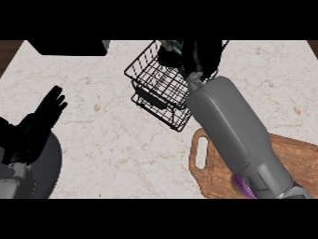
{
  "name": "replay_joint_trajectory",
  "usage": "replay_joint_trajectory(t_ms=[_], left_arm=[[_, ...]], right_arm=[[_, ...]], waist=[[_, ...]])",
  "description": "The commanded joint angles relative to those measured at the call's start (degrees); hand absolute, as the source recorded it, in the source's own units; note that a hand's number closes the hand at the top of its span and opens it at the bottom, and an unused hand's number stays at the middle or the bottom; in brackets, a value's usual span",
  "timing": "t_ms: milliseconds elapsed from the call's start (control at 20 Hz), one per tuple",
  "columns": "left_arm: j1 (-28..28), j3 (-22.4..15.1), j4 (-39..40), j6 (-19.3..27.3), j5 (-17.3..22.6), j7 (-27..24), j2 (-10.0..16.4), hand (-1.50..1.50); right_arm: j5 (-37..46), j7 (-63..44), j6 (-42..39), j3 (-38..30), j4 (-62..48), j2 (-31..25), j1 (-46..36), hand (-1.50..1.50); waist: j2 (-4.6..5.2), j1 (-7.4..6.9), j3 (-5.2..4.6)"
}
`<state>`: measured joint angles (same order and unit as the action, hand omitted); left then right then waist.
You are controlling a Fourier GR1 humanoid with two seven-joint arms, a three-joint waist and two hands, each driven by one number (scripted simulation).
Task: Pick the eggplant from the cutting board and place it in the tiered basket
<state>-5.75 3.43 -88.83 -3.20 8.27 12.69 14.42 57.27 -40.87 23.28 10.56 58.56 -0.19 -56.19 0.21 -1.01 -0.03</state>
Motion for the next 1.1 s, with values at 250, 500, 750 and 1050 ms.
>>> replay_joint_trajectory(t_ms=[250, 500, 750, 1050], left_arm=[[-1.6, 1.9, -1.2, -1.6, 0.9, 2.2, 0.8, 0.0], [1.2, 0.7, -2.0, -2.9, 0.3, 1.4, 0.5, 0.0], [1.1, -0.3, -1.7, -0.9, -1.4, 0.9, -1.4, 0.0], [0.9, 0.2, 2.4, 0.0, -2.3, -2.2, -2.9, 0.0]], right_arm=[[-4.1, 4.4, 10.0, 0.8, -16.2, 0.2, -7.2, -1.5], [-9.8, 7.3, 16.4, -1.5, -16.1, 0.2, -8.5, -1.5], [-17.6, 8.6, 18.1, -6.0, -11.5, 0.2, -8.9, -1.5], [-25.5, 14.0, 23.8, -11.4, -1.8, 0.2, -4.9, -1.5]], waist=[[0.06, -0.3, 0.02], [0.05, -0.57, 0.04], [-0.04, -0.19, 0.05], [-0.09, 0.98, 0.05]])
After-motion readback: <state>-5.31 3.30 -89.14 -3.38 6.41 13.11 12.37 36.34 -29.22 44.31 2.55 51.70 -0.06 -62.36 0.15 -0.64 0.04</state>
